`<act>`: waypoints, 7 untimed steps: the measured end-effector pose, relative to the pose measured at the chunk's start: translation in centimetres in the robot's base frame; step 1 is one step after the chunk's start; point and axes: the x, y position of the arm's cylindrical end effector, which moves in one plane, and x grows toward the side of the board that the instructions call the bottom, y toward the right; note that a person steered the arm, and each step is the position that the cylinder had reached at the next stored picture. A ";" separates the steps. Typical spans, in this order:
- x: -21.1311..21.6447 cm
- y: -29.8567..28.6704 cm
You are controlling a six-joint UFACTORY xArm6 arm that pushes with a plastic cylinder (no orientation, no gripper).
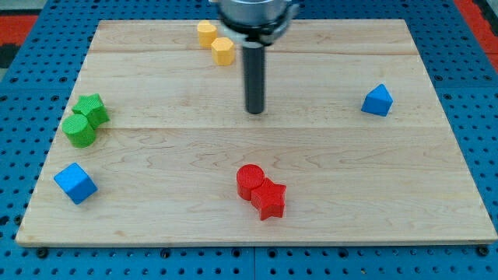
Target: Move blue triangle towards the blue cube
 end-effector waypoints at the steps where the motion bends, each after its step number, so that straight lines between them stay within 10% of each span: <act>1: 1.1 8.2; 3: 1.4 24.9; 4: -2.8 20.2; 6: 2.1 -5.1; 7: 1.3 -1.7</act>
